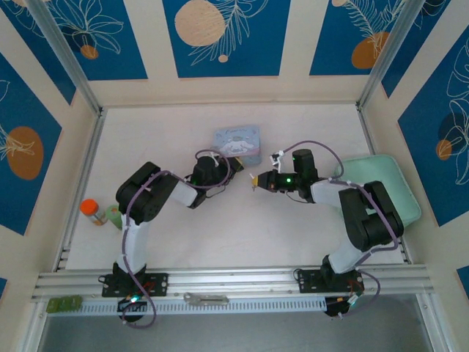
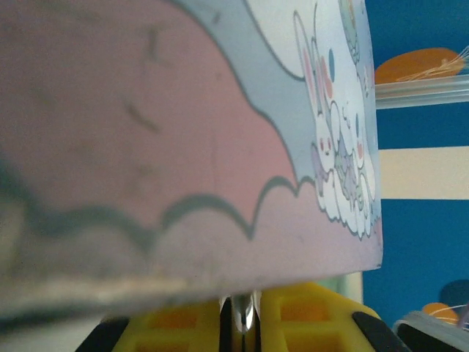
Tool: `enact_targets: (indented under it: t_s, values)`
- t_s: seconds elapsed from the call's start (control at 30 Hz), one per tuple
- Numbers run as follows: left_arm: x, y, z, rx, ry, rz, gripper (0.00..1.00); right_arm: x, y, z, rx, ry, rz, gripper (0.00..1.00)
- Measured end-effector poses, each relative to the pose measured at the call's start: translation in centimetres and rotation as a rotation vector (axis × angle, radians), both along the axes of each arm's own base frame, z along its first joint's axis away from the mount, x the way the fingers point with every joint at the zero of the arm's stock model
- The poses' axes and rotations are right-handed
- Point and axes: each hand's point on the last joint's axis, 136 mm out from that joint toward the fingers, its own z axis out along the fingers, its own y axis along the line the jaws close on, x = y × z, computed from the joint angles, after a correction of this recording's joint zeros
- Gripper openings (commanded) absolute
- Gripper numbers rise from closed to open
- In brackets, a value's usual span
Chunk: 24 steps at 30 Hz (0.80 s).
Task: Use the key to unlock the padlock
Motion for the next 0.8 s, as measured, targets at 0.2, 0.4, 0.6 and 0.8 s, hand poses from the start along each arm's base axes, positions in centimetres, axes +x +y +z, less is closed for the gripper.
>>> enact_targets:
  t_s: [0.2, 0.4, 0.6, 0.8]
  values:
    - [-1.3, 0.3, 0.6, -0.060, 0.018, 0.004, 0.00, -0.3, 0.8, -1.2, 0.045, 0.061, 0.042, 0.00]
    - [-1.8, 0.2, 1.4, -0.102, 0.008, 0.002, 0.00, 0.2, 1.8, -1.2, 0.078, 0.071, 0.070, 0.00]
    - [-2.0, 0.3, 1.6, -0.119, 0.001, 0.002, 0.00, 0.7, 2.6, -0.9, 0.096, 0.064, 0.082, 0.00]
    - [-2.1, 0.2, 2.1, -0.134, -0.009, 0.001, 0.00, 1.0, 2.7, -0.6, 0.102, 0.051, 0.083, 0.00]
